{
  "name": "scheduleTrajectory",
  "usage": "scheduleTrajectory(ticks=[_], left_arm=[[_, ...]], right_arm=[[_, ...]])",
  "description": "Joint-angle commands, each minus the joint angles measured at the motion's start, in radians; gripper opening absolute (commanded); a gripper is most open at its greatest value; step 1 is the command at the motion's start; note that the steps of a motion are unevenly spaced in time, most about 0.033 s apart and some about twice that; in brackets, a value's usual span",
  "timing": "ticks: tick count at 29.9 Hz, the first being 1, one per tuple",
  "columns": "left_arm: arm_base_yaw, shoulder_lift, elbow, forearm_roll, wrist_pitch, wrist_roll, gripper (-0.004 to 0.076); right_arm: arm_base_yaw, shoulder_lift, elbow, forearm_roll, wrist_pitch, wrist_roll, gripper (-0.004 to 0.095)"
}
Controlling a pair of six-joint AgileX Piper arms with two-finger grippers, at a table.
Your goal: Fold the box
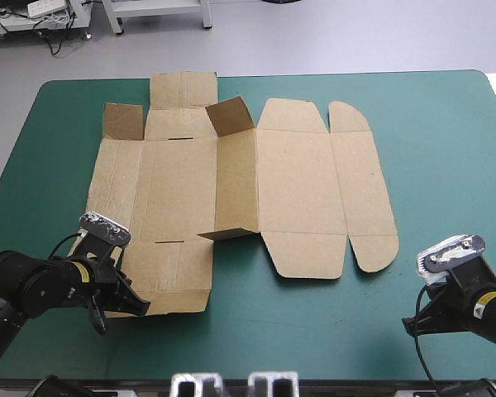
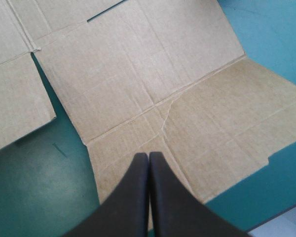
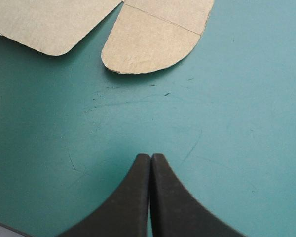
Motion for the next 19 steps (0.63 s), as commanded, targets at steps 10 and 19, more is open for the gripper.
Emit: scheduleTrajectory(ticks=[10, 19], left_arm=[[0.0, -0.005, -0.027, -0.04, -0.048, -0.009, -0.001], [0.0, -0.005, -0.027, -0.04, -0.051, -0.01, -0.0009]], right_arm=[[-0.005, 0.002, -0.025, -0.001, -0.058, 0.0, -0.0024], [-0.005, 0.002, -0.025, -0.001, -0.058, 0.0, -0.0023]])
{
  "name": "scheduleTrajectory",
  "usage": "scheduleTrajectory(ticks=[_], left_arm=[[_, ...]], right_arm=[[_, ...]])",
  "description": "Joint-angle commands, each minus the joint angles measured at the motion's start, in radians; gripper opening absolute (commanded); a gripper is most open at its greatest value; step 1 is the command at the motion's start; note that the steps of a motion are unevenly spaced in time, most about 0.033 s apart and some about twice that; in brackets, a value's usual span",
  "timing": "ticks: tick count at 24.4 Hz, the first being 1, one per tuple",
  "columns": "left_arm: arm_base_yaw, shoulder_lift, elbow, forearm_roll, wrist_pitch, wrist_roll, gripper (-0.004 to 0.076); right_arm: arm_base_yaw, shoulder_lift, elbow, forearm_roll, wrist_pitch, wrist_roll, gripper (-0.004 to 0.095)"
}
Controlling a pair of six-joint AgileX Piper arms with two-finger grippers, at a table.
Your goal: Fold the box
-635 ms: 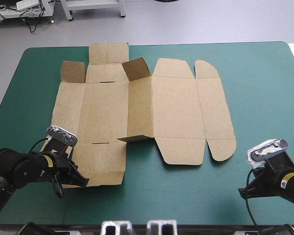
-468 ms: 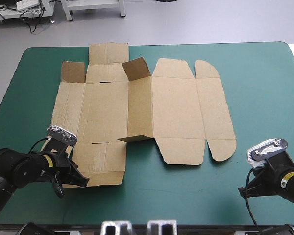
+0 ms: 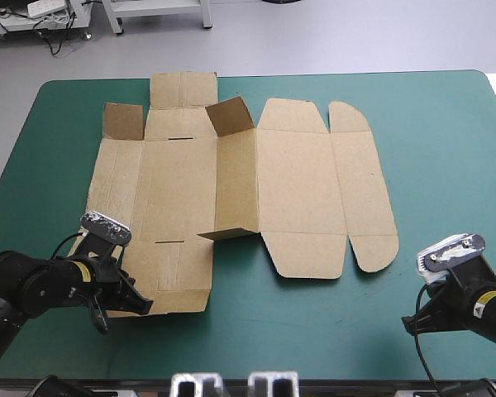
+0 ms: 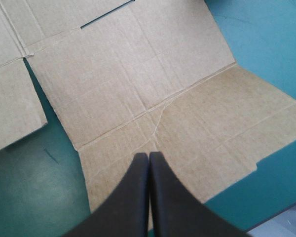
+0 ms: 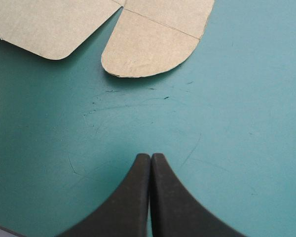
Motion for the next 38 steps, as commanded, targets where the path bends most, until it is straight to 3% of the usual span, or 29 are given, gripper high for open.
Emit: scheduleTrajectory(ticks=[1, 9, 12, 13, 16, 18, 21, 25, 34, 38], left_arm=[[0.0, -0.003, -0.027, -0.003, -0.047, -0.006, -0.0009], [0.008, 0.155, -0.097, 0.303, -0.165, -0.043, 0.0017], [0.162, 0.325, -0.2, 0.259, -0.226, -0.007, 0.0017], [0.215, 0.356, -0.223, 0.189, -0.235, 0.049, 0.0017], [0.521, 0.451, -0.3, -0.345, -0.161, 0.51, 0.0017], [0.69, 0.474, -0.308, -0.523, -0.093, 0.641, 0.0016], [0.916, 0.476, -0.344, -0.667, -0.084, 0.653, 0.0016], [1.074, 0.501, -0.428, -0.776, -0.056, 0.678, 0.0016], [1.11, 0.729, -0.552, -0.85, 0.153, 0.646, 0.002], [1.095, 0.816, -0.56, -0.712, 0.161, 0.57, 0.0132]], right_arm=[[-0.005, 0.002, -0.025, -0.001, -0.048, 0.0, -0.0023], [-0.005, 0.002, -0.025, -0.001, -0.064, -0.04, -0.0024], [-0.005, 0.002, -0.025, 0.012, -0.066, -0.049, -0.0024], [-0.005, 0.002, -0.025, 0.012, -0.066, -0.049, -0.0024], [-0.005, 0.002, -0.025, 0.02, -0.066, -0.049, -0.0024], [-0.005, 0.002, -0.025, 0.031, -0.066, -0.049, -0.0024], [-0.005, 0.002, -0.025, 0.059, -0.064, -0.049, -0.0024], [-0.005, 0.002, -0.025, 0.073, -0.062, -0.06, -0.0024], [-0.005, 0.002, -0.025, 0.087, -0.06, -0.135, -0.0024], [-0.005, 0.002, -0.025, 0.087, -0.06, -0.135, -0.0024]])
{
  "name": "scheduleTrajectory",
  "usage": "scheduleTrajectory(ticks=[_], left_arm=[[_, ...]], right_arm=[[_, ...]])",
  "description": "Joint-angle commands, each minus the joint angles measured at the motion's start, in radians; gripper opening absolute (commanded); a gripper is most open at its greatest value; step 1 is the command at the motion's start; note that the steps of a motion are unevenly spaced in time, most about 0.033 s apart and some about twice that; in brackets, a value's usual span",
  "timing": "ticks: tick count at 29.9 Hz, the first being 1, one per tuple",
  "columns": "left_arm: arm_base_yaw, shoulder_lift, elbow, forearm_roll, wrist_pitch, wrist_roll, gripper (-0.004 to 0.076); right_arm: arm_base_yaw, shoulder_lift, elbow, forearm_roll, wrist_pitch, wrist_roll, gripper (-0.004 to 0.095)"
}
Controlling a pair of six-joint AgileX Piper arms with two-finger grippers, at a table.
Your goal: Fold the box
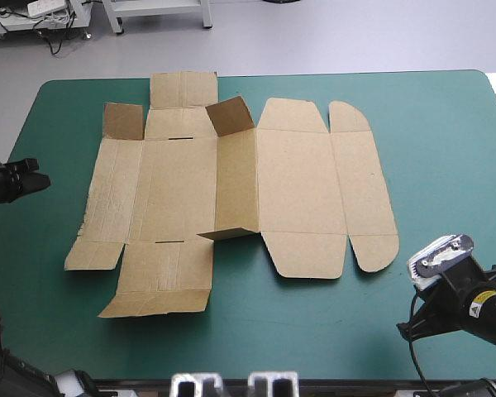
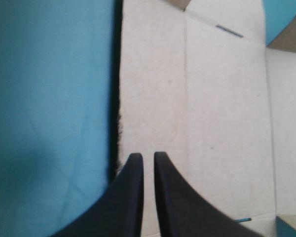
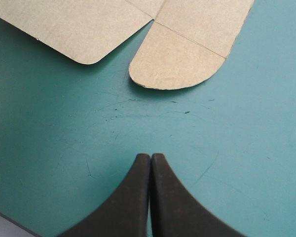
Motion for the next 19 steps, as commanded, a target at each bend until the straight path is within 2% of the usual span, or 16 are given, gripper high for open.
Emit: scheduleTrajectory(ticks=[1, 4, 7, 19], left_arm=[[-0.013, 0.029, -0.033, 0.07, 0.092, -0.064, 0.0186], [-0.013, 0.078, -0.033, 0.1, 0.092, -0.08, 0.0384], [-0.015, 0.104, -0.033, 0.088, 0.092, -0.046, 0.0504], [-0.157, 0.191, 0.016, 0.171, 0.093, -0.02, 0.0516]], right_arm=[[-0.005, 0.002, -0.025, 0.01, -0.042, -0.011, -0.0024], [-0.005, 0.002, -0.025, 0.014, -0.042, -0.011, -0.0024], [-0.005, 0.002, -0.025, 0.017, -0.042, -0.011, -0.0024], [-0.005, 0.002, -0.025, 0.023, -0.041, -0.011, -0.0024]])
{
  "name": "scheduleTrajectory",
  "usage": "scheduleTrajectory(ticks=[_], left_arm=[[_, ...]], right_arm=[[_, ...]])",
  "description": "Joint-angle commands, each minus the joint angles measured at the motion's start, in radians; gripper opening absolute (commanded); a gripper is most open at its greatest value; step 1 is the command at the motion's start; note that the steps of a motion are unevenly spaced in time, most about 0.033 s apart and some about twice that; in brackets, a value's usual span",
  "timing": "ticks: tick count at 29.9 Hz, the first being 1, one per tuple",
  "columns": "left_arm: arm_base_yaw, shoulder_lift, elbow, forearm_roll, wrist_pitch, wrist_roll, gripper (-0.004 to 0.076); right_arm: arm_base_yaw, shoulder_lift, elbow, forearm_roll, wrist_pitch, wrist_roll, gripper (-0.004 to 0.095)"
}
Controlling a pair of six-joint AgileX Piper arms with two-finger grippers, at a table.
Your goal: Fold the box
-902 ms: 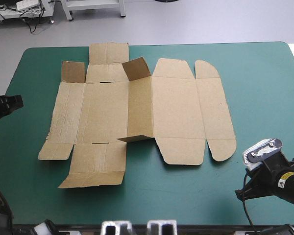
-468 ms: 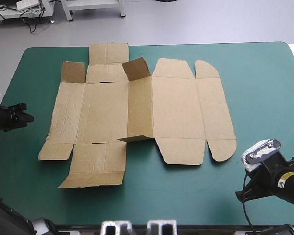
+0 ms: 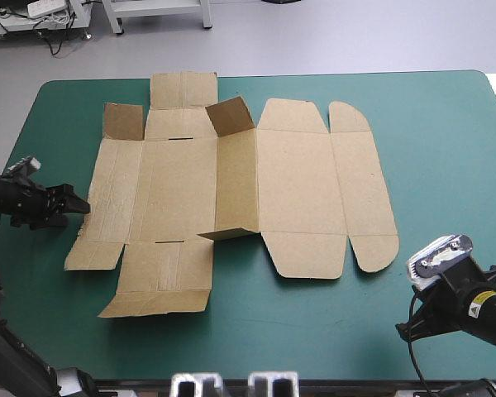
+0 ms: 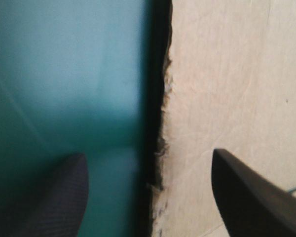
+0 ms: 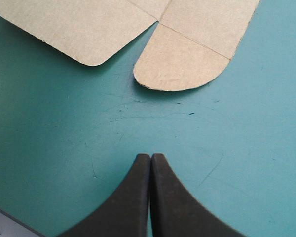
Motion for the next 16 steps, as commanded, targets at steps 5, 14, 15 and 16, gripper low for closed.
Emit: scheduleTrajectory(ticks=[5, 14, 15, 16], left_arm=[[-0.078, 0.014, 0.077, -0.009, 0.096, 0.004, 0.0516], [-0.15, 0.023, 0.188, -0.18, 0.096, 0.148, 0.0516], [-0.158, 0.023, 0.189, -0.205, 0.096, 0.163, 0.0516], [-0.167, 0.023, 0.189, -0.215, 0.096, 0.167, 0.0516]], right_arm=[[-0.005, 0.002, -0.025, 0.011, -0.041, -0.011, -0.0024], [-0.005, 0.002, -0.025, 0.011, -0.041, -0.011, -0.0024], [-0.005, 0.002, -0.025, 0.013, -0.041, -0.011, -0.0024], [-0.005, 0.002, -0.025, 0.013, -0.041, -0.011, -0.0024]])
